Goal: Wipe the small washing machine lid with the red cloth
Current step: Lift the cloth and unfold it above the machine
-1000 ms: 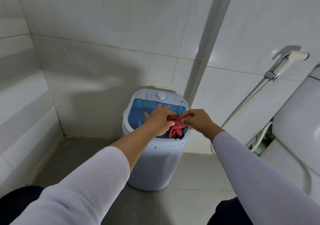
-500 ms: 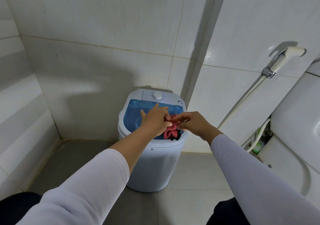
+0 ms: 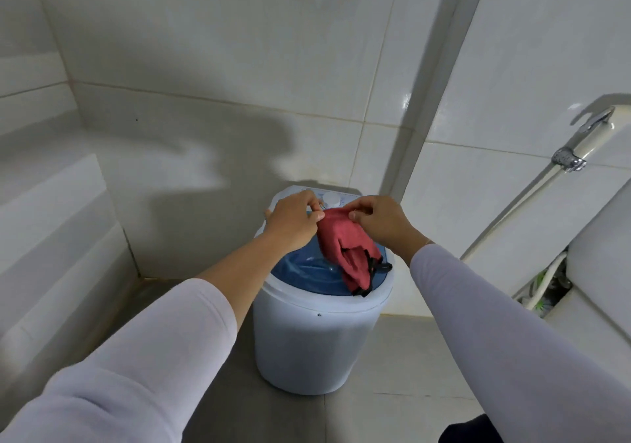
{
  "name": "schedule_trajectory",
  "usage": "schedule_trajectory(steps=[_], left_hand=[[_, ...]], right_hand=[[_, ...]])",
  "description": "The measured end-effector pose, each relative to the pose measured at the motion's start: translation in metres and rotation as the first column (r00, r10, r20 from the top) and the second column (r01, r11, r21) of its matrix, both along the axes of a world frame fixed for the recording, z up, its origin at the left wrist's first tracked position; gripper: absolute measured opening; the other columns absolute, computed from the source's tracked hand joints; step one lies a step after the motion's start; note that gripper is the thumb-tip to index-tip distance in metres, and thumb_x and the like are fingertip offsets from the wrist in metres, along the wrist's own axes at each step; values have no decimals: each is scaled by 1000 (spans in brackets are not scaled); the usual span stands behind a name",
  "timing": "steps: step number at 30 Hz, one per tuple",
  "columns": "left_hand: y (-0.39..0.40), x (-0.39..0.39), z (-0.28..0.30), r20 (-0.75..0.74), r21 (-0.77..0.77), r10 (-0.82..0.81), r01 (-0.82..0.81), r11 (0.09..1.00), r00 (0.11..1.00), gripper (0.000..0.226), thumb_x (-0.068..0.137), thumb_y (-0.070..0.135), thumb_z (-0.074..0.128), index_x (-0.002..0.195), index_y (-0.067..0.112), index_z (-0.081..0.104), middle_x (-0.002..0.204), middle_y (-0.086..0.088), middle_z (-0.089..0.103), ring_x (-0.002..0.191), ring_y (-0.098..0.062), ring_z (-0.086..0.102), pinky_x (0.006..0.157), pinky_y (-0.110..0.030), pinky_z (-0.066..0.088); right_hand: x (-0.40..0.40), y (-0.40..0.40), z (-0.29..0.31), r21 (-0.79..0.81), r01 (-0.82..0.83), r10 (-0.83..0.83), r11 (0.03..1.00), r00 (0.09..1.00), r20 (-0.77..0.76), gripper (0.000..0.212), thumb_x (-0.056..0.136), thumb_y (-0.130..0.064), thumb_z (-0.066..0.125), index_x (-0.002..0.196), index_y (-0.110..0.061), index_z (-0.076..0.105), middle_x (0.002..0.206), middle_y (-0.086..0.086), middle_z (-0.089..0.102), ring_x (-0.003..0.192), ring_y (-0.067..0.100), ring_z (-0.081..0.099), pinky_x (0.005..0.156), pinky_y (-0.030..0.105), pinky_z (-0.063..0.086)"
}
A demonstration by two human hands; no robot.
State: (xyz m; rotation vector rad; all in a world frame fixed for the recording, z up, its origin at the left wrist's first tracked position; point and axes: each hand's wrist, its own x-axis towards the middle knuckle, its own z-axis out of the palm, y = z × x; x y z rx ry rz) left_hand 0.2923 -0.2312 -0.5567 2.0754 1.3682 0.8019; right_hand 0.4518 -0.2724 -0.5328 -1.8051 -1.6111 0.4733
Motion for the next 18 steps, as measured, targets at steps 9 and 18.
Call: schedule_trajectory(steps=[9, 18], left_hand=[[54, -53, 56, 30, 127, 167, -169, 977, 986, 7, 95, 21, 48, 89, 22, 46, 93, 0, 61, 96, -24, 56, 94, -51, 44], [125, -102, 97, -63, 199, 282, -265, 944, 957, 20, 94, 25, 50, 103, 30, 68, 113, 11, 67, 119, -16, 53, 99, -43, 36]], right_hand=[[-51, 62, 54, 110, -139, 136, 984, 990, 32, 17, 87, -20, 57, 94, -8, 67, 90, 1, 63, 86, 16, 54, 74, 24, 40], [-99, 143, 83, 181, -226, 229, 957, 973, 8, 12, 89, -19, 54, 90, -10, 63, 70, -3, 55, 76, 16, 49, 62, 21, 36]])
